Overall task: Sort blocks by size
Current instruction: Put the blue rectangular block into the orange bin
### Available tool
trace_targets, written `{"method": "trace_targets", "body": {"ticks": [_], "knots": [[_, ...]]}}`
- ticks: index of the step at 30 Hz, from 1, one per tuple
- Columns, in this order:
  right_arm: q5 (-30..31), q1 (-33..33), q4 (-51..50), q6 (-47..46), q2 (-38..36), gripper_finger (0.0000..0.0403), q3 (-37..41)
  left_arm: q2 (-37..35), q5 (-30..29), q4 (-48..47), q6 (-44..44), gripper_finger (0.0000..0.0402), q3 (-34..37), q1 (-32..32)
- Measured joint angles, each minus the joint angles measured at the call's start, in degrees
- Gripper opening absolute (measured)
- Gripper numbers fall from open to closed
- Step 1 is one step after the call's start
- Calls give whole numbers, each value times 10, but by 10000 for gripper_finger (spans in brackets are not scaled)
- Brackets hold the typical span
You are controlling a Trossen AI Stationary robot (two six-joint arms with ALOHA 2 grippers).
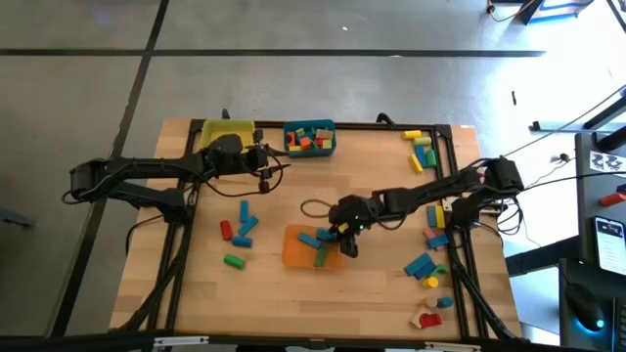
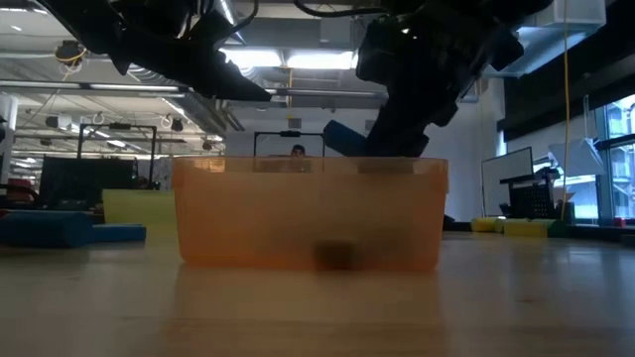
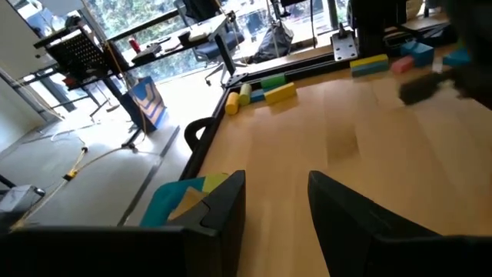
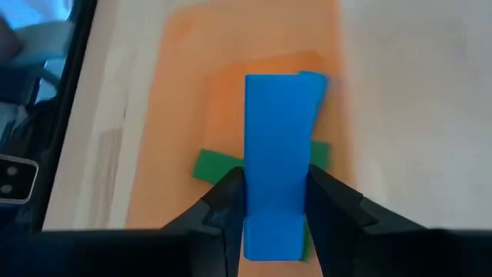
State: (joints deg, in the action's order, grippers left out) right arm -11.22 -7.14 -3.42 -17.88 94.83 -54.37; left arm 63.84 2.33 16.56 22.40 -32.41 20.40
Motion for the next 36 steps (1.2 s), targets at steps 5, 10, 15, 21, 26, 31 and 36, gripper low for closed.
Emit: {"method": "trace_targets", "body": {"ticks": [5,10,15,21,26,31,36], "knots": [[-3,-9,10,2,15,117,0,0,41,-28,-13,127,0,0],[11,-7,10,-14,15,125,0,0,119,-42,-16,127,-2,-6],[11,-8,12,-2,15,186,0,0,119,-41,-10,127,-3,-18],[14,-7,2,44,0,249,0,0,69,-68,-10,127,-9,-41],[42,-11,-8,105,-62,249,0,0,-24,-219,-59,127,-68,-88],[43,-11,-30,159,-132,241,7,0,-85,-352,-191,127,-112,-143],[132,-11,-28,185,-187,241,43,0,-90,-465,-336,127,-112,-190]]}}
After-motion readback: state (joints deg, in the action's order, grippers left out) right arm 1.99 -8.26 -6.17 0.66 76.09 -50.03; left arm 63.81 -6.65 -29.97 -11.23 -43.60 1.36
